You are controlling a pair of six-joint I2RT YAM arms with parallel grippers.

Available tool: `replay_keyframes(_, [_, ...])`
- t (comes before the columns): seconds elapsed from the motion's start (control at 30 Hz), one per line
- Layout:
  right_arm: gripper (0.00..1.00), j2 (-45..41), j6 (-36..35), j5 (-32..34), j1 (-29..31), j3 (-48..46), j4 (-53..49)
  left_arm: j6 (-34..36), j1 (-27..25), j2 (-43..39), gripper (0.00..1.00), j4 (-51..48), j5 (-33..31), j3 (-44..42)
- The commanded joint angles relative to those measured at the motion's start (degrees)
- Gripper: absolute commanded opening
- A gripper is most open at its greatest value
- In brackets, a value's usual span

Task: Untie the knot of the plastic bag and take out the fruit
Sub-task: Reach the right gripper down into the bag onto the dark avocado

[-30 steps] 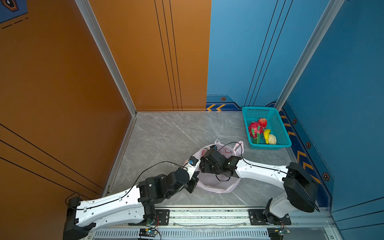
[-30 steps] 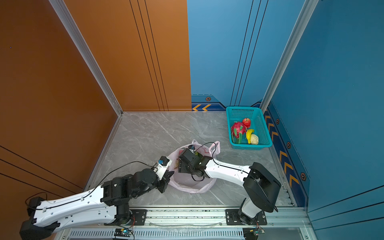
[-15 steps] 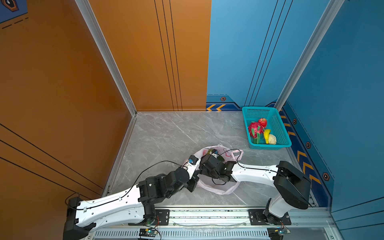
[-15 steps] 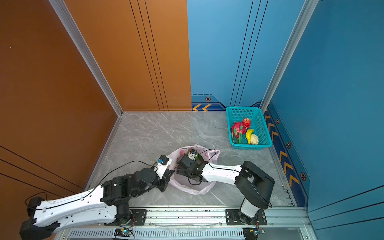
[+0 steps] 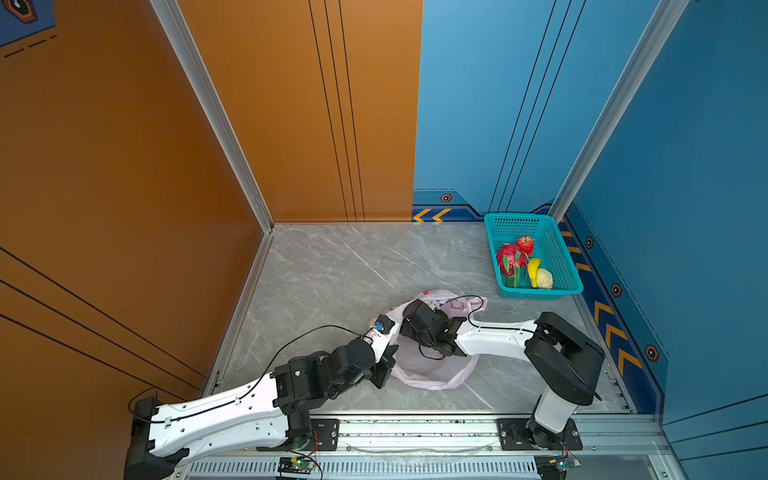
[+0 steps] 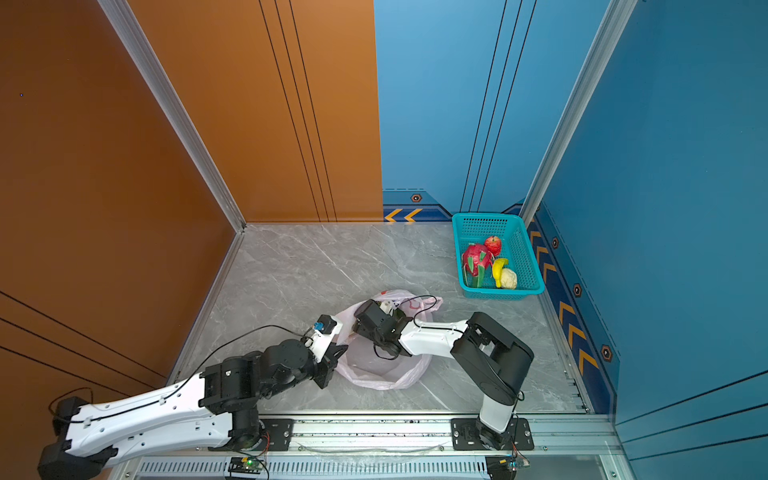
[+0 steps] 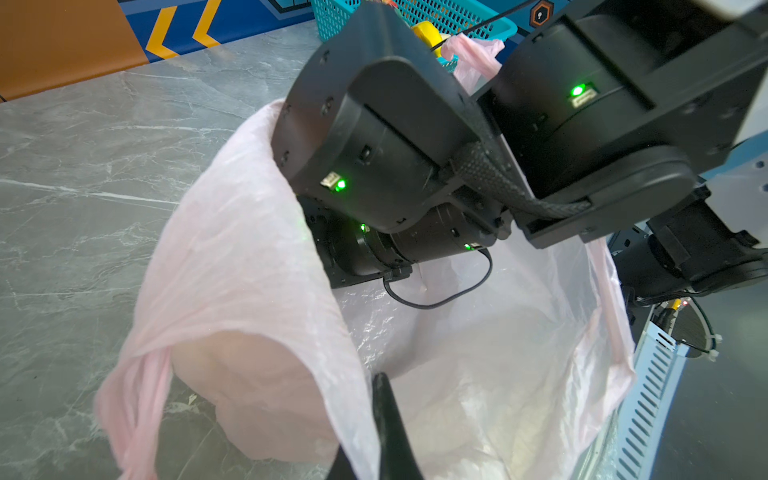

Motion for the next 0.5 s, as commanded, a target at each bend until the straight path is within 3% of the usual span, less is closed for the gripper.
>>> replay_keyframes(0.0, [0.76,1.2,1.2,2.7,-0.3,1.7,2.7,0.4,0.2,0.5,0.0,0.6,1.6,-0.8])
replay_keyframes(0.33, [0.77,6.1,1.1,3.8,-2.0,4.5,2.4,0.4,0.3,0.6,0.0,0.6,2.7,-0.7])
replay_keyframes(0.47, [0.66,7.0,1.1,3.6,-2.2,4.6,2.5,0.6,0.5,0.5,0.0,0.0,2.7,-0.5])
